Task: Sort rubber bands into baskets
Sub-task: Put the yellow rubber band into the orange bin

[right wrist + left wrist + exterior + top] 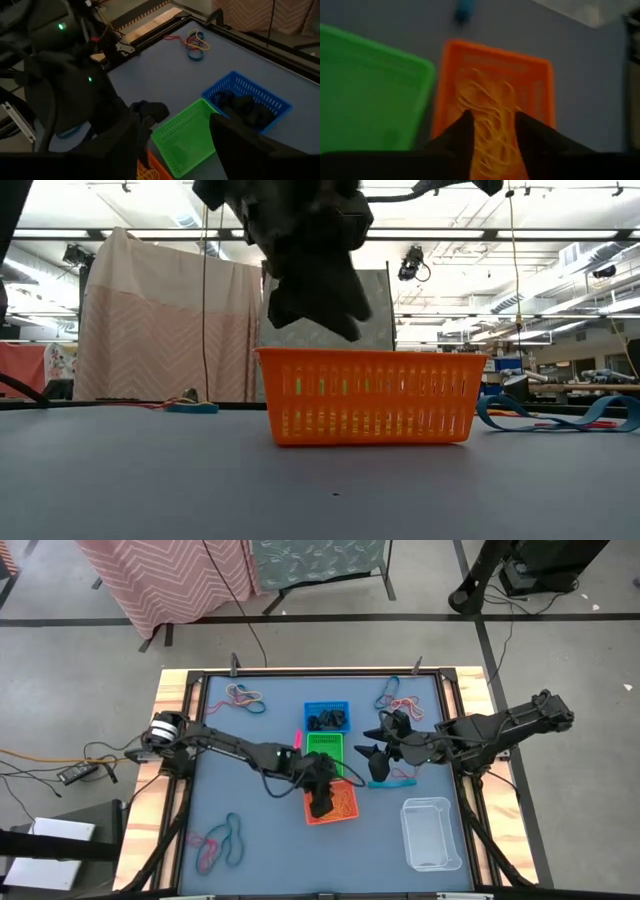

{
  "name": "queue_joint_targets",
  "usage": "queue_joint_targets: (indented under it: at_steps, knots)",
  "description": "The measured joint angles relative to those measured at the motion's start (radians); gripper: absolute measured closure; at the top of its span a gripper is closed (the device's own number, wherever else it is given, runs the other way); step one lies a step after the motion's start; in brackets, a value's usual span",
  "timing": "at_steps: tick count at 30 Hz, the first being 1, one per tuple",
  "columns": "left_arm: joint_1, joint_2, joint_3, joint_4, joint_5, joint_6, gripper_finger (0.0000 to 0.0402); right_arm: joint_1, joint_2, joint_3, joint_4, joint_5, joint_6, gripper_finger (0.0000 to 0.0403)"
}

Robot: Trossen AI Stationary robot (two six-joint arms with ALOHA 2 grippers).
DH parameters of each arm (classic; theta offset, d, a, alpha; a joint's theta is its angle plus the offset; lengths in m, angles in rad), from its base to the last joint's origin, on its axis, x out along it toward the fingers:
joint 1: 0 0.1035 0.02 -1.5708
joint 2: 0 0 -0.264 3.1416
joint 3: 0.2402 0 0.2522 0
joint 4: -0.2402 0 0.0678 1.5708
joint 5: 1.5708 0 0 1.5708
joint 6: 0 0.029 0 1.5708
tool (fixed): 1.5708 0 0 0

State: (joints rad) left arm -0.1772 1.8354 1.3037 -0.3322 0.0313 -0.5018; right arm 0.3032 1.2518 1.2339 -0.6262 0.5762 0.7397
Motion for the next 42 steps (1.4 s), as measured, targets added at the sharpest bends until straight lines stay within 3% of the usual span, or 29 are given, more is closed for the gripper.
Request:
queue_joint_targets:
  at_steps: [2,4,5,8,10,12,15,18,23,28,32,38,42]
  knots:
    - [0.017,-0.014,0.0,-0.069,0.092,0.002,0.0229,-0.005,0.0,0.0,-0.032,0.004,0.037,0.0152]
    - [0.038,-0.052,0.0,-0.182,0.128,0.025,0.021,-0.024,0.0,0.002,-0.115,0.016,0.174,0.0154]
    - [0.05,-0.079,0.0,-0.247,0.097,0.042,0.0203,-0.042,0.0,0.002,-0.184,0.016,0.267,0.0156]
    - [0.08,-0.202,-0.005,-0.388,-0.121,0.097,0.0197,-0.12,0.011,0.002,-0.434,-0.015,0.448,0.0163]
    - [0.108,-0.318,-0.038,-0.407,-0.229,0.11,0.0196,-0.189,0.033,-0.003,-0.591,-0.054,0.503,0.0169]
    - [0.145,-0.453,-0.101,-0.355,-0.26,0.109,0.0195,-0.271,0.048,-0.037,-0.658,-0.086,0.517,0.0173]
    - [0.198,-0.647,-0.25,-0.201,-0.257,0.072,0.0195,-0.415,0.059,-0.138,-0.604,-0.172,0.468,0.018]
    - [0.228,-0.813,-0.425,-0.014,-0.162,-0.006,0.0195,-0.568,0.076,-0.268,-0.439,-0.311,0.403,0.0185]
    - [0.23,-0.975,-0.672,0.224,-0.116,-0.163,0.0195,-0.791,0.099,-0.397,-0.183,-0.412,0.397,0.0194]
    - [0.236,-0.984,-0.816,0.446,-0.119,-0.287,0.0195,-0.939,0.134,-0.391,-0.067,-0.383,0.427,0.0205]
    - [0.28,-0.925,-0.847,0.549,-0.129,-0.327,0.0195,-1.013,0.211,-0.38,-0.026,-0.37,0.432,0.0214]
    - [0.385,-0.819,-0.804,0.714,-0.137,-0.393,0.0195,-1.022,0.29,-0.381,-0.013,-0.406,0.384,0.0227]
    - [0.464,-0.754,-0.74,0.721,-0.14,-0.39,0.0195,-1.013,0.305,-0.38,0.001,-0.38,0.385,0.0239]
